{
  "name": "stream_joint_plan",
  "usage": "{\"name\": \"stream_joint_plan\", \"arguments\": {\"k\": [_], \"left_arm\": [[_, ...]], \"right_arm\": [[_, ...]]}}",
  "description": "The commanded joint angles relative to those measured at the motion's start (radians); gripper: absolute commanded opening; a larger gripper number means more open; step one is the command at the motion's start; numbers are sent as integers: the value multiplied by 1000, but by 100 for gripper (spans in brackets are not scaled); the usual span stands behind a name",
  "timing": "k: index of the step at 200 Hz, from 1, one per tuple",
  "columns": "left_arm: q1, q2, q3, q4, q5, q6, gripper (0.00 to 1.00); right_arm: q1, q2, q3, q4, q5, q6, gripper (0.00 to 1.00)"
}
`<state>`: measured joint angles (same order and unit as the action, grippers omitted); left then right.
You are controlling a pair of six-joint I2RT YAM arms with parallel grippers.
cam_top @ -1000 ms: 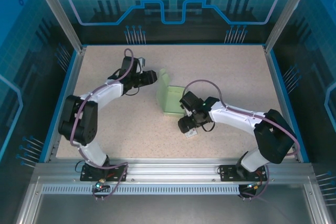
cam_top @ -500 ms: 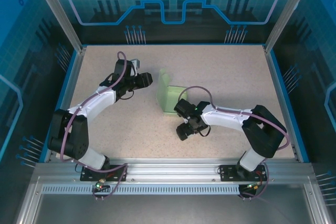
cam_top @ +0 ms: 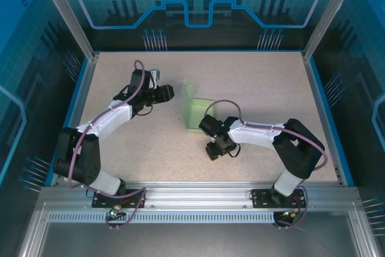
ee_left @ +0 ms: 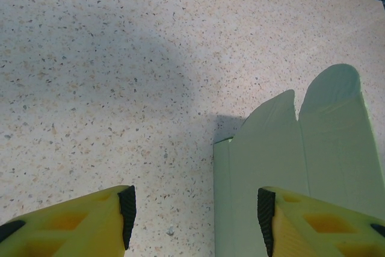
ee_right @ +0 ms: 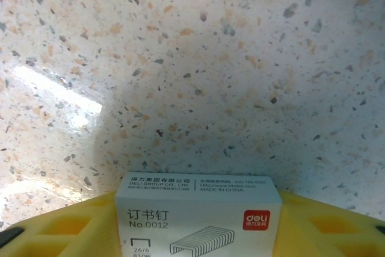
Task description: Fold the paper box
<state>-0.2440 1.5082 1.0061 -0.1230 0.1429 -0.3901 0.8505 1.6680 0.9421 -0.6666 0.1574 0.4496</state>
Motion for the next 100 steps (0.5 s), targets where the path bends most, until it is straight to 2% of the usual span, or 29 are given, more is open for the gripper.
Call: {"name": "stream_joint_plan", "arguments": {"k": [1, 30, 55, 78, 100], "left_arm": [[4, -41, -29, -11, -17, 20, 58], [8, -89, -74, -8, -41, 17, 58], [36, -137, -125, 6, -51, 0, 61], [59, -173, -154, 8, -45, -13, 64], [70, -199, -167, 4, -41, -9, 66]], "right_arm": [[6, -10, 17, -51, 39, -9, 57], [-42, -75, 63, -68, 39, -62, 56], [-104, -111, 122, -1, -50, -153, 57], [-153, -78, 197, 71, -142, -241, 57], [-176, -11, 282, 108, -170, -326, 57]]}}
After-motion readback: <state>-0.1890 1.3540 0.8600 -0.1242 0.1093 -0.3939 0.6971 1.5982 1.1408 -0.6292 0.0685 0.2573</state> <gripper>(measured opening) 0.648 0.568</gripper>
